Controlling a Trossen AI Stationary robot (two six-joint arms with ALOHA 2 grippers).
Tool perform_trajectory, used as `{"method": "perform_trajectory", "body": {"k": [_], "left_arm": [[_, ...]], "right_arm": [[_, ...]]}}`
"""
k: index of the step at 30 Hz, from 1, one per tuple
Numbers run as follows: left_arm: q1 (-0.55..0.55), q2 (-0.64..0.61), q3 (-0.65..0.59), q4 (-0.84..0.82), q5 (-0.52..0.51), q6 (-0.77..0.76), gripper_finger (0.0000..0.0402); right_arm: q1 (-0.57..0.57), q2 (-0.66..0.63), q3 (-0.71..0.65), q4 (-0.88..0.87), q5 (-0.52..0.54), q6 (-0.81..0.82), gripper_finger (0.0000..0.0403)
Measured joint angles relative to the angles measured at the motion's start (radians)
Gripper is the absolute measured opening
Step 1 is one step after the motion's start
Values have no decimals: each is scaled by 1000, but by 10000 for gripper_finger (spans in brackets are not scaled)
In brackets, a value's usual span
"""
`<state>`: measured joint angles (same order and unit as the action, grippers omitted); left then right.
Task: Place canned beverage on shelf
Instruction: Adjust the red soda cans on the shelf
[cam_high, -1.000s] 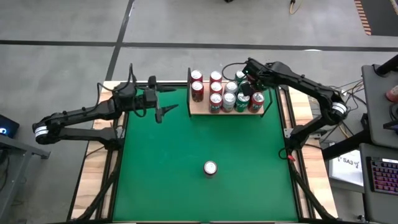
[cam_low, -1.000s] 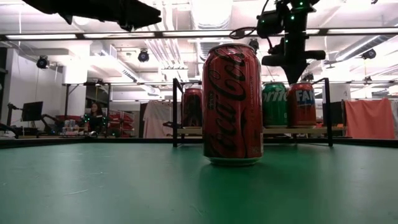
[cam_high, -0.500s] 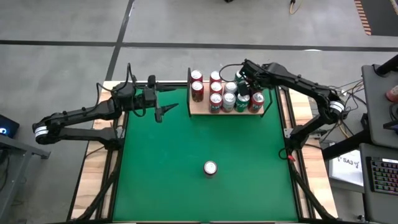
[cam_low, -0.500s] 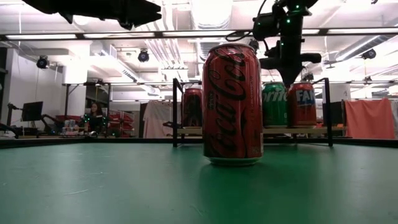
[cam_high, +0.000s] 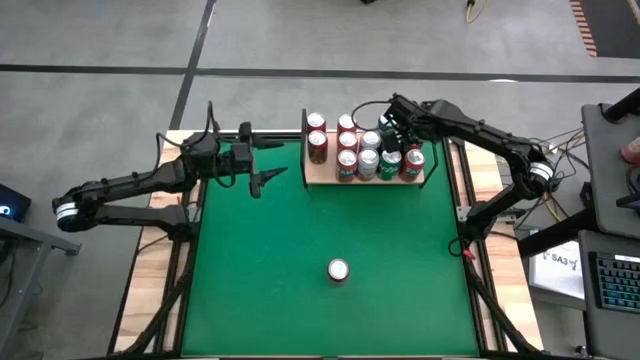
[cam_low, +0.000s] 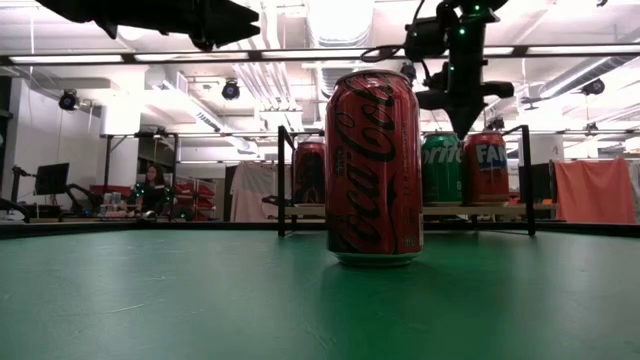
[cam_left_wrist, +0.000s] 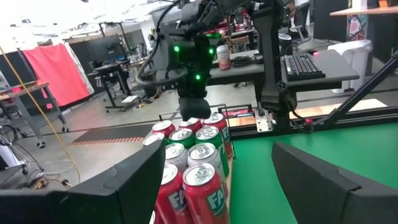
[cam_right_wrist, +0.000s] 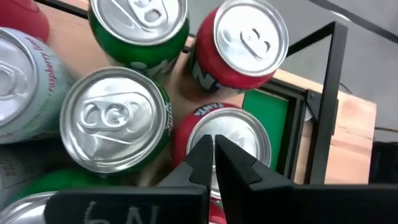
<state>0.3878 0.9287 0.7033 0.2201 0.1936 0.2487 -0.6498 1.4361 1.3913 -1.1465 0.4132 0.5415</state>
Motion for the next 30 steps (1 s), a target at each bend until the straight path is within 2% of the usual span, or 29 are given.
{"method": "perform_trajectory", "body": {"k": [9,17,19,23,30], "left_arm": [[-1,0,-7,-53,12,-10,278],[-13,0,-12,-61,56,-85,278],[-14,0,-12,-61,56,-101,278],[-14,0,-12,-61,55,-136,278],[-14,0,-12,-55,54,-165,278]], "right_arm": [[20,-13,84,-4,6,-60,9],[113,-97,77,-27,1,-114,9],[150,-122,76,-74,-27,-106,9],[210,-156,70,-194,-174,-36,9],[300,-158,7,-274,-246,39,9]]}}
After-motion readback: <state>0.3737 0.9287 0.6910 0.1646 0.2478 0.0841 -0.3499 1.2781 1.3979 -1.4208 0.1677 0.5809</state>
